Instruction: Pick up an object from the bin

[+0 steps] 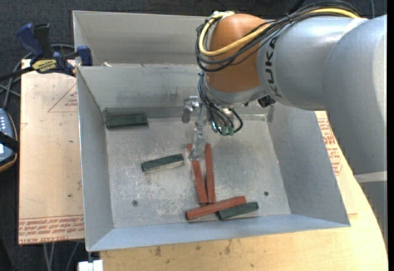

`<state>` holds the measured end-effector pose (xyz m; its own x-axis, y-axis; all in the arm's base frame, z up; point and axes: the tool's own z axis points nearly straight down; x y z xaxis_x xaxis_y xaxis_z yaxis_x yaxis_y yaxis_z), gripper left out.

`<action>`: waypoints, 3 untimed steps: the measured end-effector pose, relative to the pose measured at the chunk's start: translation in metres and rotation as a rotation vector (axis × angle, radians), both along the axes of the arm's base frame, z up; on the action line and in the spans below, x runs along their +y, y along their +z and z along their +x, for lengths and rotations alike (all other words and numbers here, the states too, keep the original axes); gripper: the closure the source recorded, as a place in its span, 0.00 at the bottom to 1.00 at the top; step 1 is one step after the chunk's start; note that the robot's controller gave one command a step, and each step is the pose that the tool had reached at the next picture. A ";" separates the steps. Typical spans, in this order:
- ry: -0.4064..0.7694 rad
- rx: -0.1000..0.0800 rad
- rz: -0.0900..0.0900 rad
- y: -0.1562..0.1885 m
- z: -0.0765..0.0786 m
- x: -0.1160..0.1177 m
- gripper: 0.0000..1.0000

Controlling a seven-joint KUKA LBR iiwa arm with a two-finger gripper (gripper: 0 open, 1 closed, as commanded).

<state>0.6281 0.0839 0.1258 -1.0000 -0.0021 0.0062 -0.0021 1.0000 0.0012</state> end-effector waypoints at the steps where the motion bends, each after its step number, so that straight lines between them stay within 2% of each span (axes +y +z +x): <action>1: -0.002 -0.008 0.001 0.005 0.002 0.000 0.00; 2: 0.101 -0.014 -0.001 -0.034 -0.005 0.030 0.00; 3: 0.119 -0.006 0.001 -0.039 -0.010 0.041 0.00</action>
Offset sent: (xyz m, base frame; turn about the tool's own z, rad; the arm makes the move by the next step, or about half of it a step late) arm -0.0118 0.0458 -0.0558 -0.1528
